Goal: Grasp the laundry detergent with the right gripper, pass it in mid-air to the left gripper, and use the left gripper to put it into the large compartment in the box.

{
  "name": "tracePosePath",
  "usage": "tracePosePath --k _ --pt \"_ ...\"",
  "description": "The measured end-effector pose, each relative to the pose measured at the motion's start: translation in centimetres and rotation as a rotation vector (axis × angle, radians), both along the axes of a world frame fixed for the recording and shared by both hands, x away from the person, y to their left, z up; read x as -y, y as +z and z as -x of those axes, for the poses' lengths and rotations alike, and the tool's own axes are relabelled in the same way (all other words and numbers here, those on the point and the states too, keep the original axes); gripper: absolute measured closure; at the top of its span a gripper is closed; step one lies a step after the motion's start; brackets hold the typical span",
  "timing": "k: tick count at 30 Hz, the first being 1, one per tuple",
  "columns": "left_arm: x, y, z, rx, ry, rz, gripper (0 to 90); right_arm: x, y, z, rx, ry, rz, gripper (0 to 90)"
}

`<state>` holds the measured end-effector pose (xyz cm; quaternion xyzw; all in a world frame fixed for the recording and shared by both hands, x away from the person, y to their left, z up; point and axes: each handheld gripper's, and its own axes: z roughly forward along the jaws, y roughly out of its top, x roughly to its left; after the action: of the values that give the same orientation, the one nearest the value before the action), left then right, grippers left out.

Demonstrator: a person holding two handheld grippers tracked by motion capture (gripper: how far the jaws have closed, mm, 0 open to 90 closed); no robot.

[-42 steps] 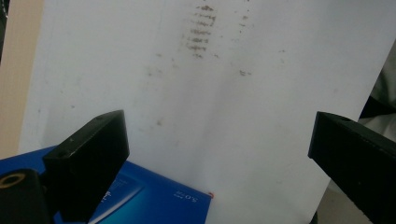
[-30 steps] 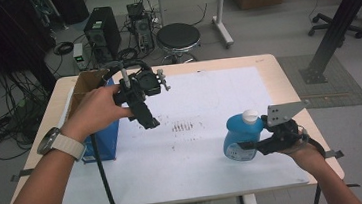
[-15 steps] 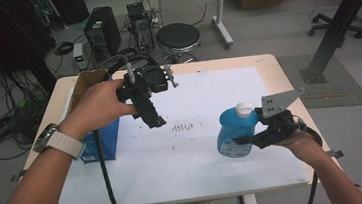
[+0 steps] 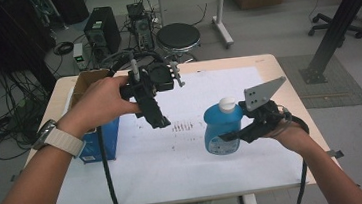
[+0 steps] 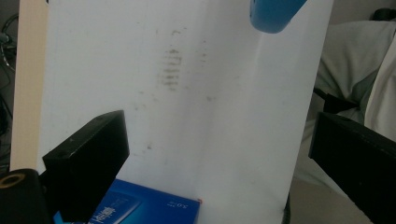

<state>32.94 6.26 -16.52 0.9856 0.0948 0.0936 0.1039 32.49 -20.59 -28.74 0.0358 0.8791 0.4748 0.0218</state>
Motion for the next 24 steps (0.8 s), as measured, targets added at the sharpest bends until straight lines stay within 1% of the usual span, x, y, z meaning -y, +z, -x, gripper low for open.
tracePosePath --k 3,4,8,11,14,24 --pt "0.1 0.1 0.1 -0.007 -0.009 -0.008 5.5 -0.5 0.1 -0.2 0.0 0.014 0.0 45.1" --pt "0.1 0.1 0.2 -0.013 -0.011 -0.006 5.5 -1.0 0.1 -0.3 0.001 0.026 0.0 45.1" --pt "0.2 0.3 0.5 -0.026 -0.034 -0.006 5.5 -1.7 0.1 -0.4 0.004 0.04 -0.002 45.1" --pt "0.4 0.5 0.8 -0.027 -0.04 -0.008 5.5 -2.4 0.1 -0.5 0.002 0.054 -0.007 45.1" --pt "0.6 0.8 1.0 -0.028 -0.045 -0.009 5.5 -3.2 0.2 -0.5 0.012 0.07 -0.002 45.2" --pt "1.1 0.9 1.5 -0.038 -0.066 -0.027 5.6 -4.6 0.1 -0.6 0.023 0.09 0.009 45.2"
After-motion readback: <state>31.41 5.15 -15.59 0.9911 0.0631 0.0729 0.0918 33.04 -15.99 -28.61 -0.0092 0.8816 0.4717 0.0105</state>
